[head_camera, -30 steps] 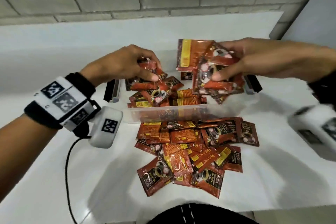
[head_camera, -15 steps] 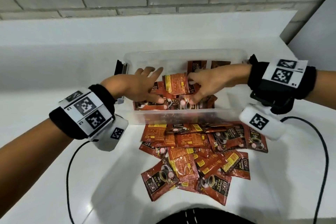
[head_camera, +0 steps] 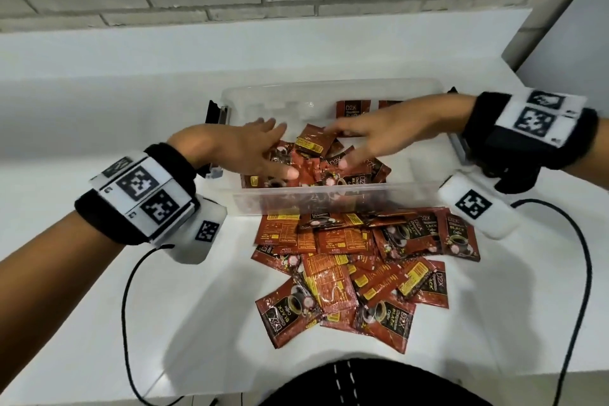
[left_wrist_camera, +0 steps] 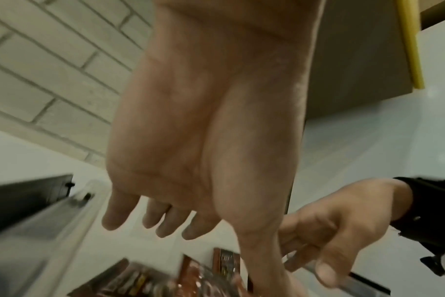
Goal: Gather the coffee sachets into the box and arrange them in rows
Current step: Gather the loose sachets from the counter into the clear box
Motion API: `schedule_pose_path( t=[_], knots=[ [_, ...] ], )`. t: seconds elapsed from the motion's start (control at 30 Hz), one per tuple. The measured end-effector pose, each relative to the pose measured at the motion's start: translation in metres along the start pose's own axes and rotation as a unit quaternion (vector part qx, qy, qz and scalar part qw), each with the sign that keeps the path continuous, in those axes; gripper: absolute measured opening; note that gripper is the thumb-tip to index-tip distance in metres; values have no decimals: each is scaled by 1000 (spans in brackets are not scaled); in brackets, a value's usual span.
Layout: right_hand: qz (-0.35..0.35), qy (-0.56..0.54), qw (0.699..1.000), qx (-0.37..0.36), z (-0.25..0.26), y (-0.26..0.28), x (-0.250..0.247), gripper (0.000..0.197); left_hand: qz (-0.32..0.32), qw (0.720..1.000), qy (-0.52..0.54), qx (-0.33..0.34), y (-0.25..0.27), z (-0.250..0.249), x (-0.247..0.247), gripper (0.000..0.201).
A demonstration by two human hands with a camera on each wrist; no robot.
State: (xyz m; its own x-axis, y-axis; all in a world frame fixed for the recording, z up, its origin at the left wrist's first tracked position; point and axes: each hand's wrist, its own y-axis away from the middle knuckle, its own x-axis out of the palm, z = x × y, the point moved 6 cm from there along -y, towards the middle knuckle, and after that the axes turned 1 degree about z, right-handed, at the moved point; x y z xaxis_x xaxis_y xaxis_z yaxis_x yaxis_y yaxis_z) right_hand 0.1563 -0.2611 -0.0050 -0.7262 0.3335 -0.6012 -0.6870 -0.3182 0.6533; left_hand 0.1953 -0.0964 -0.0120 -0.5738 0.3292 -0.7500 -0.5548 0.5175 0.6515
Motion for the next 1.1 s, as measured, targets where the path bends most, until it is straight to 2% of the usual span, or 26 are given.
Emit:
schedule_pose_path(
  t=[0.1,0.23,0.3,0.37,0.43,0.5,0.63,0.77,0.87,0.97,1.03,1.1],
  knots=[
    [-69,-3,997,-41,4,37,-21,53,-66,996,48,18,23,1,-10,98],
    [-116,-42,984,-129,-3,95,-14,34,-183,971,133,75,63,2,-7,56],
    [-103,-16,987,-121,-20,110,12,30,-164,961,184,125,75,-7,17,36],
    [-86,22,993,-82,-46,112,46,34,-106,965,194,140,73,-17,52,25],
    [-113,51,991,-44,-69,107,73,40,-92,969,177,144,65,-28,80,32],
    [-171,35,984,-28,-81,100,92,41,-127,968,161,144,58,-42,95,51],
    [-255,96,961,-48,-70,85,112,63,-168,971,55,160,41,-77,100,74],
    [-185,164,968,-41,-65,69,128,103,-151,976,-40,153,24,-101,102,94],
    [-184,202,961,-34,-67,60,133,111,-134,976,-75,157,13,-107,110,103],
    [-240,208,946,-59,-67,58,131,89,-156,974,-70,147,10,-103,105,92],
    [-284,228,928,-86,-66,61,132,73,-183,969,-68,149,11,-100,100,74],
    [-306,244,916,-94,-66,62,136,68,-208,963,-74,155,14,-99,97,56]
  ],
)
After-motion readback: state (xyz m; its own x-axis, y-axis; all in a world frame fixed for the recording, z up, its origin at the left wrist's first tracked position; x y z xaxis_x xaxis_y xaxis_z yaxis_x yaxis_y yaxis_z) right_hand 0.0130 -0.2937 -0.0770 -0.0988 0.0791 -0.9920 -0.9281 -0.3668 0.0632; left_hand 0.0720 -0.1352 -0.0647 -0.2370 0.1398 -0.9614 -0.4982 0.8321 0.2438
